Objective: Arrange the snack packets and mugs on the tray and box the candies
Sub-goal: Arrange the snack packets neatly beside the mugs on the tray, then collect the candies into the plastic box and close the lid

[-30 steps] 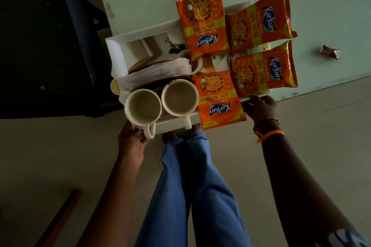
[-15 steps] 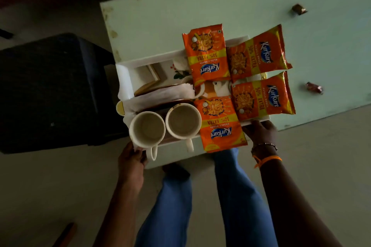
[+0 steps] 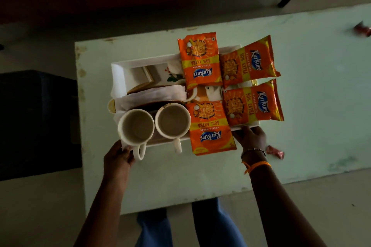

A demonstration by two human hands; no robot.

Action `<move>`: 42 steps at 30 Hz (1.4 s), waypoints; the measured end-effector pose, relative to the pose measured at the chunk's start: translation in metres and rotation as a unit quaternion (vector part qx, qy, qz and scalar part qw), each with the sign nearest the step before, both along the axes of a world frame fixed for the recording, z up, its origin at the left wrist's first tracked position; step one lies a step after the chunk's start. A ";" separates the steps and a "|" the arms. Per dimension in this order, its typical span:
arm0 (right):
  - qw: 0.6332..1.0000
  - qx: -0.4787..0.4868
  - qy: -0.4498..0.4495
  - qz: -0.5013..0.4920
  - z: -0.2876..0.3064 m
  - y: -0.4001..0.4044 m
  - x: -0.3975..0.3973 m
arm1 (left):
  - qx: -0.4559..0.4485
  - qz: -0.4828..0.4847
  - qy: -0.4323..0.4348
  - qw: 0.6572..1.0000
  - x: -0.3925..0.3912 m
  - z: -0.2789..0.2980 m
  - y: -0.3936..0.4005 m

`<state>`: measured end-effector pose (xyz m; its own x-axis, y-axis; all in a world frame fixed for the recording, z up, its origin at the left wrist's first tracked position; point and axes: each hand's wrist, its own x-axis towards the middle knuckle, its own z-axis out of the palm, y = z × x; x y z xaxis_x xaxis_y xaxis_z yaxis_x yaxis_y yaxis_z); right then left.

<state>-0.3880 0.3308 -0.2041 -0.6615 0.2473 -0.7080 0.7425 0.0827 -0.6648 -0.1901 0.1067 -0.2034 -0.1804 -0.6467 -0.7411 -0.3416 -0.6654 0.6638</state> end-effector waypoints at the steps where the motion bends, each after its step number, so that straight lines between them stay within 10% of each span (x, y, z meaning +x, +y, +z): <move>1: 1.000 0.001 0.003 0.002 -0.001 0.000 -0.007 | -0.001 -0.002 0.002 1.000 -0.007 0.000 -0.001; 30: 0.998 -0.049 -0.025 0.011 -0.016 -0.017 -0.079 | -0.020 0.039 0.026 0.999 -0.079 -0.012 -0.008; 42: 0.996 -0.015 0.035 0.086 0.014 0.028 -0.030 | 0.131 0.043 0.047 0.989 -0.054 0.018 0.072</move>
<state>-0.4176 0.3590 -0.1899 -0.7399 0.1060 -0.6643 0.6711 0.1839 -0.7182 -0.2439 0.1791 -0.1854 -0.2094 -0.4513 -0.8675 -0.2200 -0.8426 0.4915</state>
